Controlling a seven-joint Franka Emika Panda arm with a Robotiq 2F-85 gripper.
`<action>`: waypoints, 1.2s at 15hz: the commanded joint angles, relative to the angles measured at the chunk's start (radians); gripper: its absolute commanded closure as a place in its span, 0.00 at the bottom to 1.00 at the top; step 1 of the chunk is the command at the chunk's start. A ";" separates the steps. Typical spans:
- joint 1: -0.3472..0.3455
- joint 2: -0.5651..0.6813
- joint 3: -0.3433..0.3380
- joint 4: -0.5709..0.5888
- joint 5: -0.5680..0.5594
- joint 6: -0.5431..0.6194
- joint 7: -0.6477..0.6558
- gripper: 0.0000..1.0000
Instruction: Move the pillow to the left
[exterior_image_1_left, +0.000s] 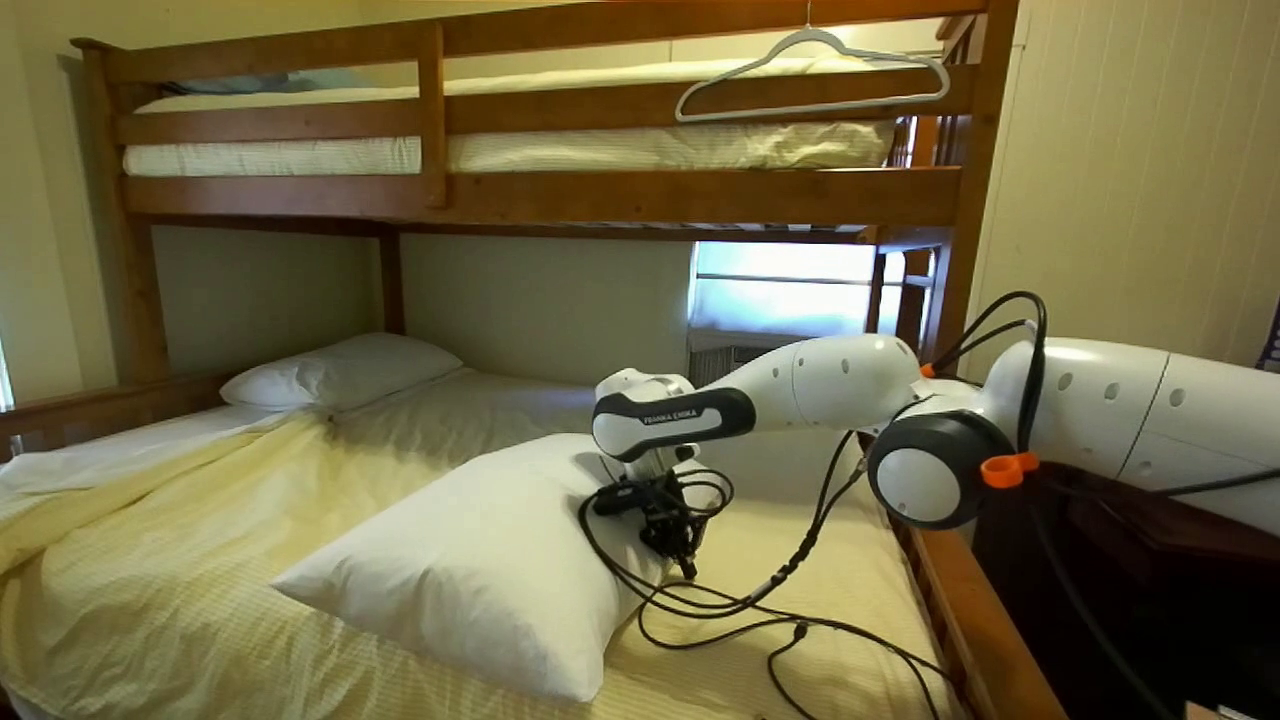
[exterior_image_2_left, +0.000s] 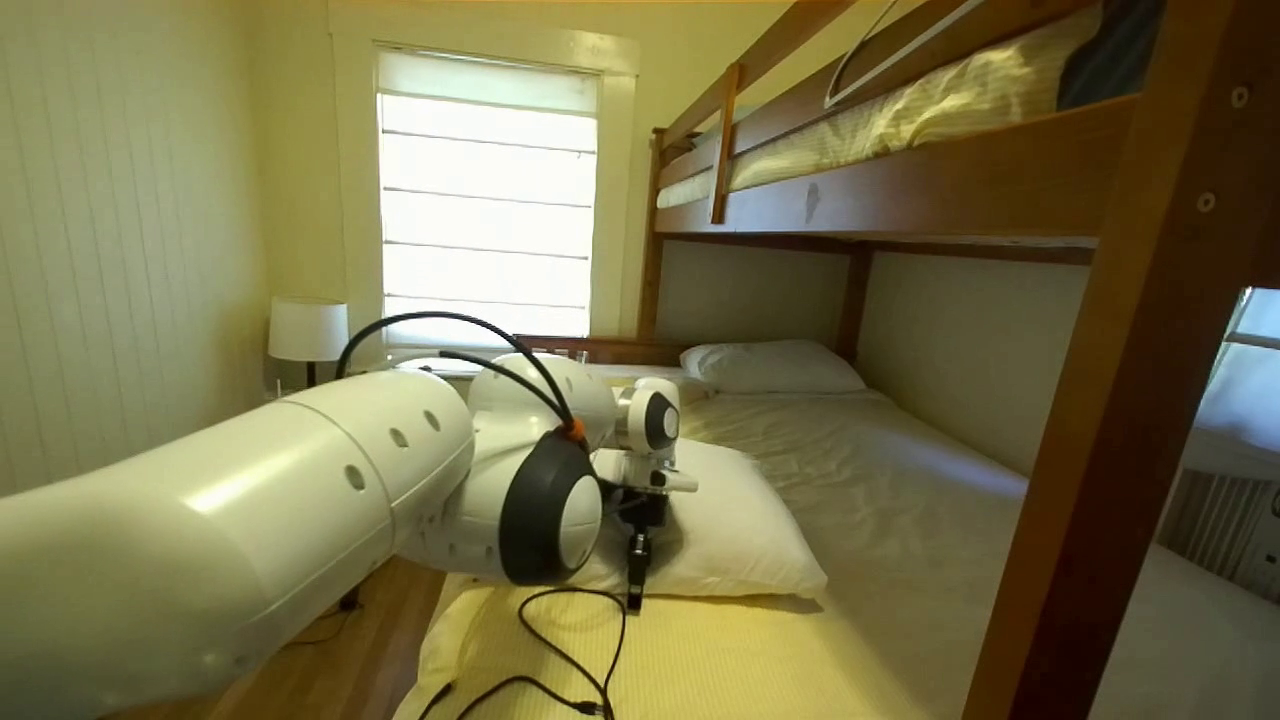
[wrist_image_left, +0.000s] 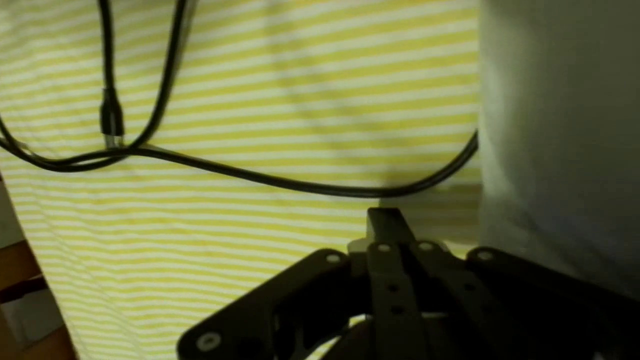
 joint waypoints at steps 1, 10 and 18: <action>0.018 0.045 -0.017 0.041 -0.016 0.169 0.042 1.00; 0.039 0.002 0.005 0.013 0.006 0.490 0.060 1.00; 0.065 0.008 0.014 0.024 0.011 0.778 0.048 1.00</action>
